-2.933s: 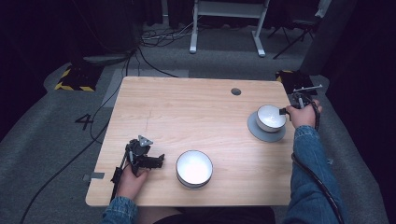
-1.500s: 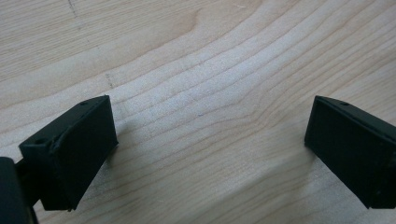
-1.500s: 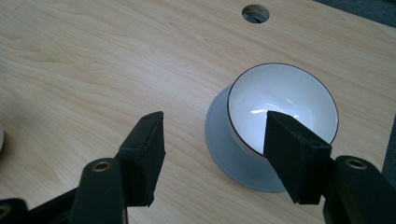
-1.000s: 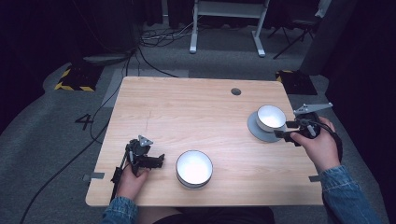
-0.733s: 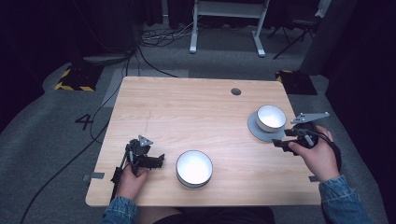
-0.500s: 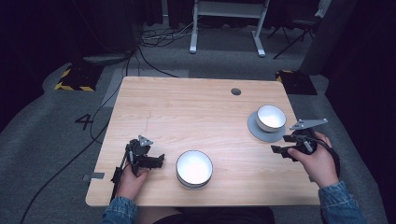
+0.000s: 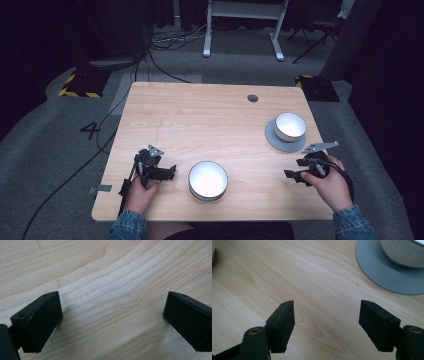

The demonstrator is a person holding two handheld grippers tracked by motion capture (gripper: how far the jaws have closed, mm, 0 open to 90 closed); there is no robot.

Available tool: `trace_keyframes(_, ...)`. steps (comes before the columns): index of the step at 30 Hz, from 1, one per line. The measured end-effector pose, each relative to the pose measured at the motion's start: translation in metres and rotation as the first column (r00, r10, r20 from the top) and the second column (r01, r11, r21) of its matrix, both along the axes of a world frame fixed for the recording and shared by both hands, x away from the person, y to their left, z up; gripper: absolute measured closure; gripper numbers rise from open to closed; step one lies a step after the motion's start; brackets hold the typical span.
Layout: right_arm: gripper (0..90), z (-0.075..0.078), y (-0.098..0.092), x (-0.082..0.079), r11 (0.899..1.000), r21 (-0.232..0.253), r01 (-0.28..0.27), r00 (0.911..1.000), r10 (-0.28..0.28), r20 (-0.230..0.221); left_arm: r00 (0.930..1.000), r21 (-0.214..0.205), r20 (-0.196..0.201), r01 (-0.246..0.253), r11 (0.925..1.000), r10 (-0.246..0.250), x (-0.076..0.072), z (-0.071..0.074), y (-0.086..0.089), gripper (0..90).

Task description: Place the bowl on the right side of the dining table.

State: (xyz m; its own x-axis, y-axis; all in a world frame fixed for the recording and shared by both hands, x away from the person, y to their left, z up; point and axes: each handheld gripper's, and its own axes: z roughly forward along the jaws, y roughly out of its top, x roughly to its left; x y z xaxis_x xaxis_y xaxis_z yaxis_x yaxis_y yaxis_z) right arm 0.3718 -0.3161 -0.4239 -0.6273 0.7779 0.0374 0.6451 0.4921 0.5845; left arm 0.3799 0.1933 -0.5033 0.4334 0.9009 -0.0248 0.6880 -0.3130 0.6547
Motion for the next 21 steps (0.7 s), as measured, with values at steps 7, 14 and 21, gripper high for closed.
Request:
trace_keyframes(7, 30.2, -0.020, -0.003, -0.006, 0.999, 0.043, -0.009, 0.9994, 0.008, 0.033, 1.0000, 0.002, 0.002, 0.000, 1.0000, 0.000, 0.000, 0.000, 0.000, 2.3)
trace_keyframes(14, 30.1, -0.039, 0.002, -0.010, 0.998, 0.050, -0.040, 0.9975, 0.037, 0.060, 1.0000, 0.002, 0.002, 0.000, 1.0000, 0.000, 0.000, 0.000, 0.000, 2.4)
trace_keyframes(21, 29.4, -0.054, 0.010, -0.013, 0.996, 0.050, -0.071, 0.9917, 0.065, 0.111, 1.0000, 0.000, 0.001, 0.000, 1.0000, 0.000, 0.000, 0.000, 0.000, 2.3)
